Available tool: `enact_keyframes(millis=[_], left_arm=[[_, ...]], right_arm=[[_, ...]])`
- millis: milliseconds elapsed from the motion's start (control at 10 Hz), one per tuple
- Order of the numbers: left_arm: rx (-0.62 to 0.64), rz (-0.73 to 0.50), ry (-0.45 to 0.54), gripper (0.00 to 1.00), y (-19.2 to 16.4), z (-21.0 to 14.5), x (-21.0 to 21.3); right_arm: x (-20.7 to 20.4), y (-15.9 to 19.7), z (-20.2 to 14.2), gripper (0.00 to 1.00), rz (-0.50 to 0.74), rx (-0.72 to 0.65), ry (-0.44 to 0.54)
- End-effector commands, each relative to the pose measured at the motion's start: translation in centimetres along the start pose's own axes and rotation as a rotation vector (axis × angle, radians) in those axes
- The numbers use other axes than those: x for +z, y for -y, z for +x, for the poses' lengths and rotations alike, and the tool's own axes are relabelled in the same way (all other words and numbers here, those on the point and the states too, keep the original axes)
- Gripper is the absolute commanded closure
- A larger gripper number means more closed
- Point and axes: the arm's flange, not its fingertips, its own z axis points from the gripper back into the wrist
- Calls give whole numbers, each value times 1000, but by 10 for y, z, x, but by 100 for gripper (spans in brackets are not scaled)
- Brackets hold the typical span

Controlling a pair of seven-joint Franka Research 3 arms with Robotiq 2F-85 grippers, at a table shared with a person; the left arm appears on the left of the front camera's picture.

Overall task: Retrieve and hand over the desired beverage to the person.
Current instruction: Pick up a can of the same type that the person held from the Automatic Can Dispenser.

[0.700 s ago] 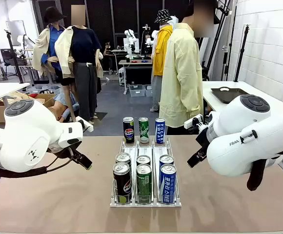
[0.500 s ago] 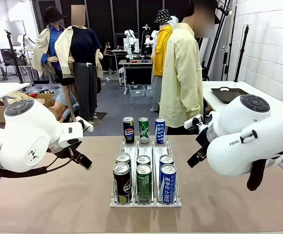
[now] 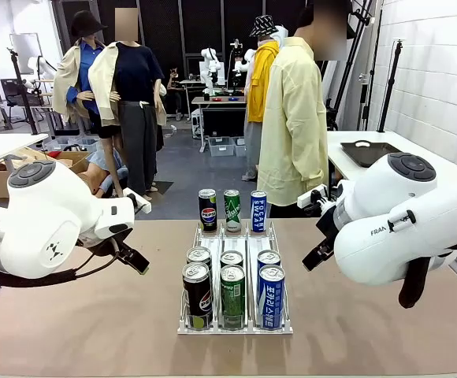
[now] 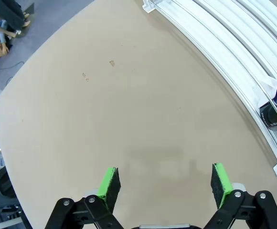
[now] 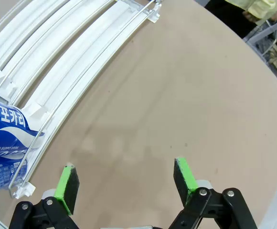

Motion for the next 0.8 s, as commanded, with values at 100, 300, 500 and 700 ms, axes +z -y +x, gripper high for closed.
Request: enact_keyframes(millis=[100, 300, 500, 700], left_arm=[[3, 1, 0, 0, -1, 0, 0], [0, 0, 0, 0, 0, 0, 0], [27, -35, -12, 0, -7, 9, 15], [90, -81, -19, 0, -16, 25, 32]], right_arm=[[0, 0, 0, 0, 0, 0, 0], [0, 0, 0, 0, 0, 0, 0], [10, 5, 6, 0, 4, -27, -11], [35, 12, 26, 0, -2, -92, 0]])
